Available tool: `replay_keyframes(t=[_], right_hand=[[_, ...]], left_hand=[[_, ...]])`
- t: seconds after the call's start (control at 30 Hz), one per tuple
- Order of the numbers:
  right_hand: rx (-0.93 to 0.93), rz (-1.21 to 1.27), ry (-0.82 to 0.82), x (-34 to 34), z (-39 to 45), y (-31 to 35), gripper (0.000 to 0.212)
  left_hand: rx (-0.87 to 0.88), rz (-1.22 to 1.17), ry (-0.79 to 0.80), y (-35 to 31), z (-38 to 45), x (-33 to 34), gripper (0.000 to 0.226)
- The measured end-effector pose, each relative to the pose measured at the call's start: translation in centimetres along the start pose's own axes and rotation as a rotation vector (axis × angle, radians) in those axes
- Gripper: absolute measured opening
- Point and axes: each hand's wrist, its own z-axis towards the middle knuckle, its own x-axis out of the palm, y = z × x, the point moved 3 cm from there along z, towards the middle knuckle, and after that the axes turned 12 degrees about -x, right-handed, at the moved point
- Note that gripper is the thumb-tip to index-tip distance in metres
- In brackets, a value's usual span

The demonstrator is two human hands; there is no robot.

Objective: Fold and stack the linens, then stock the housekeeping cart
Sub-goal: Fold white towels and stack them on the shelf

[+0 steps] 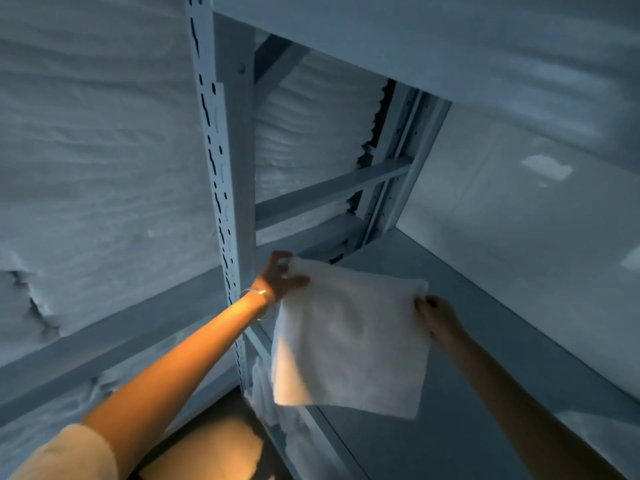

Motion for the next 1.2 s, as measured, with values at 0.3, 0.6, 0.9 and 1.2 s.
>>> replay_keyframes(t=[0.3,0.6,0.9,1.2], right_hand=[[0.092,-0.344,0.335,6.8,3.8,-2.7,0.076],[0.191,-0.371,0.260,8.7,3.1,-3.7,0.054],[0.166,-0.443,0.250,6.5,0.9,-6.4,0.033],[0.101,-0.810,0.199,4.9,-2.2,-5.7,0.057]], left_hand=[[-0.225,0.301,0.097,6.9,8.1,2.1,0.083],[-0.191,0.284,0.087,7.3,9.6,1.5,0.067],[-0.145,0.892,0.207,10.9,7.2,3.2,0.090],[-0.167,1.101,0.417,9.7,-0.2,7.7,0.114]])
